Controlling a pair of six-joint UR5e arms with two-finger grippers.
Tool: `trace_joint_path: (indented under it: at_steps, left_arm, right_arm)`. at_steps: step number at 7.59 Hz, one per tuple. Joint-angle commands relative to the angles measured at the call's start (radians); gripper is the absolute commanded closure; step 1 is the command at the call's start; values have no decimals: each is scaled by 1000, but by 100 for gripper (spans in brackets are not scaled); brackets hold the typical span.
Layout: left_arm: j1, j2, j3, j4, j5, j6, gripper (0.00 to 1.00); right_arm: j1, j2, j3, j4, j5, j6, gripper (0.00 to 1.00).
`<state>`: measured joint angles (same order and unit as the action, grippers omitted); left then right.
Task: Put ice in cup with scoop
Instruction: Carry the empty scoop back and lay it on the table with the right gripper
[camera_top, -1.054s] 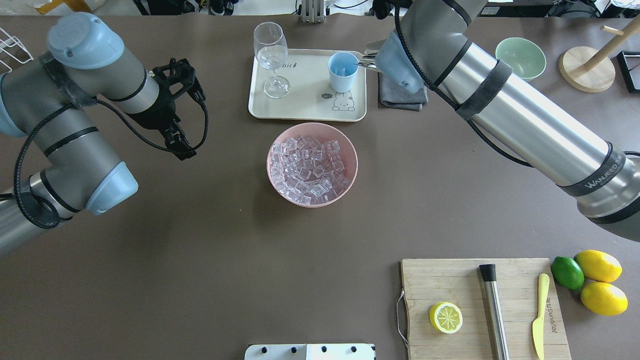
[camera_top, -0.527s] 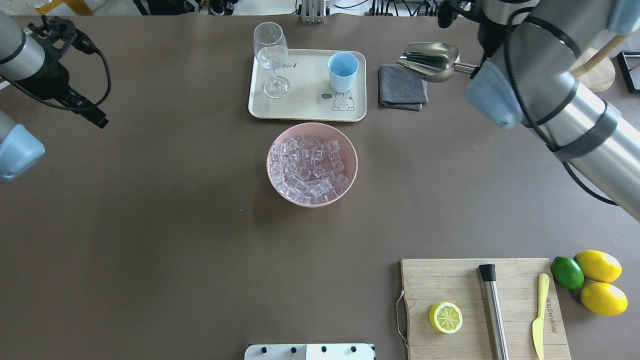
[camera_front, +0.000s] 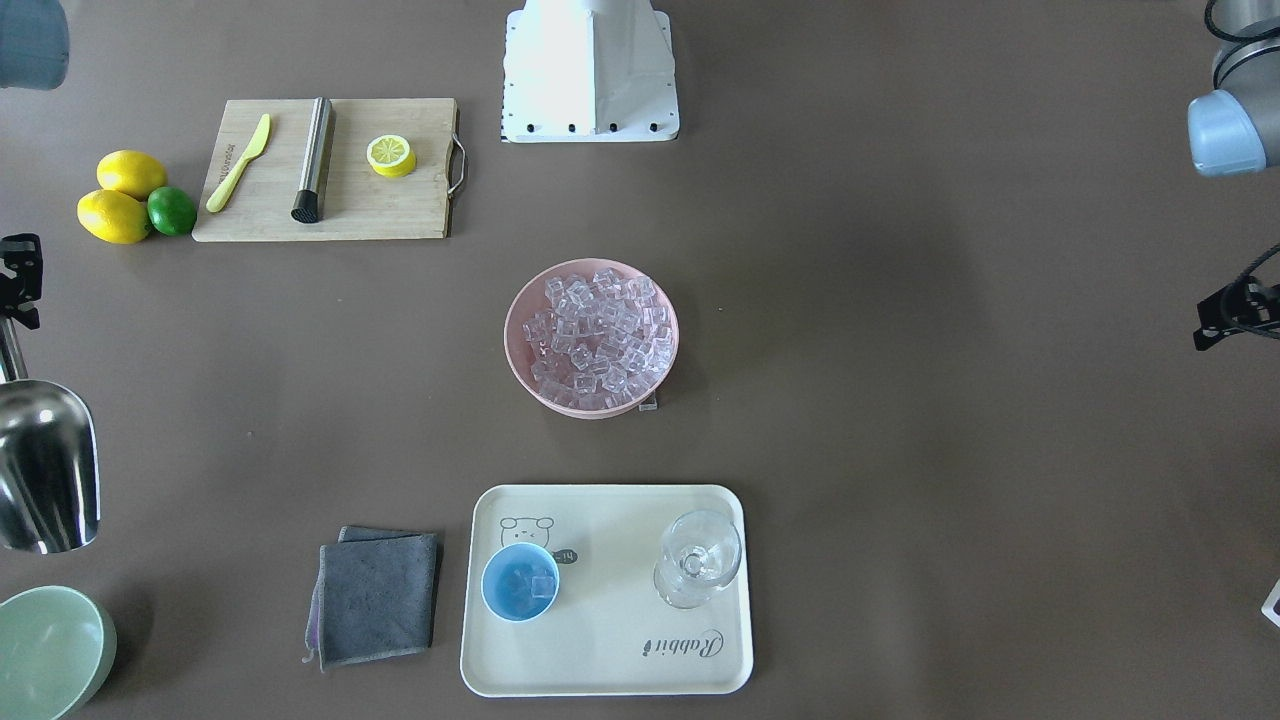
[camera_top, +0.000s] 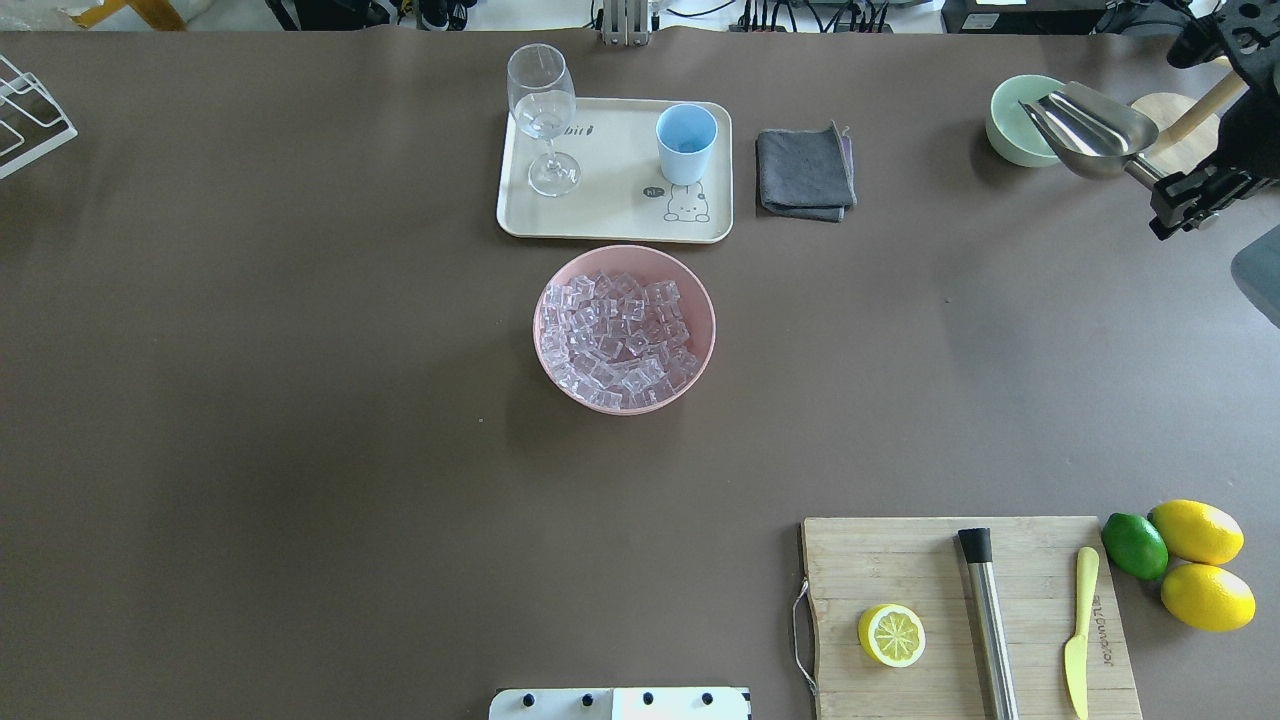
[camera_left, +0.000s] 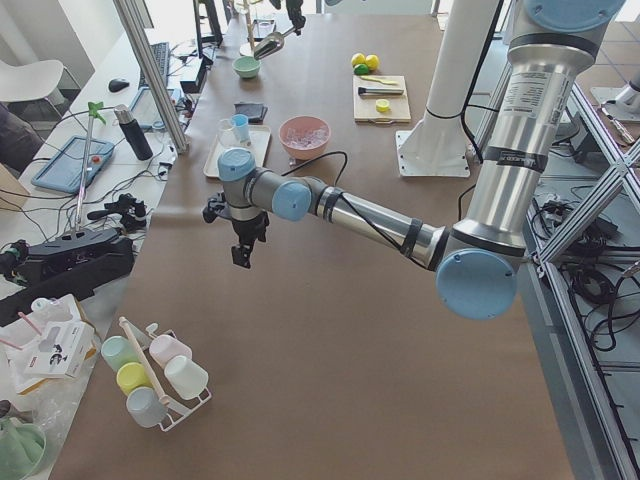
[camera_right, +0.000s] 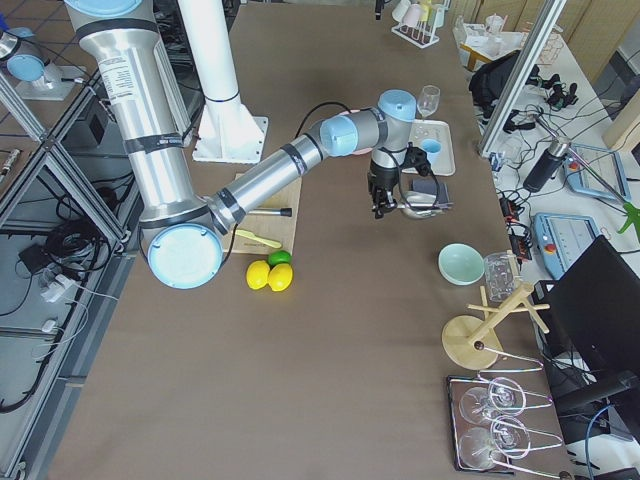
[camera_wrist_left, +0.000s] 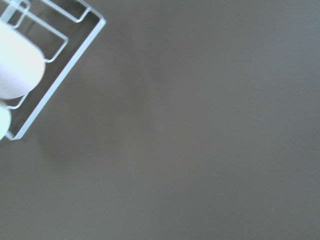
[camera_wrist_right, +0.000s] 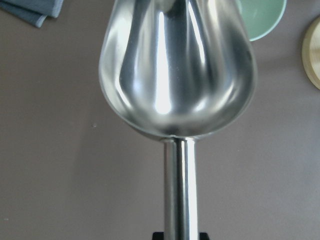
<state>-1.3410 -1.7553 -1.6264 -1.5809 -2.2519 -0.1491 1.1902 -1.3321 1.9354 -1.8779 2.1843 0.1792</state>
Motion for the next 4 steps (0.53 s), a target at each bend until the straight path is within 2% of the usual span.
trace_joint_path:
  at_steps: [1,2,3,4]
  left_arm:
    - [-87,60,71,-11,5,3,1]
    - [-105,78,74,-13,-4,37,1]
    - [-122,103,75,-13,-3,160,1]
    - [-129,99,91,-11,-5,178,1]
  right_arm:
    - [34,-128,-21,223,-74,468,0]
    - [34,-150,-27,280,-96,553,0]
    - [37,-188,-23,293,-87,527,0]
    - [72,-218,-24,305,-77,446,0]
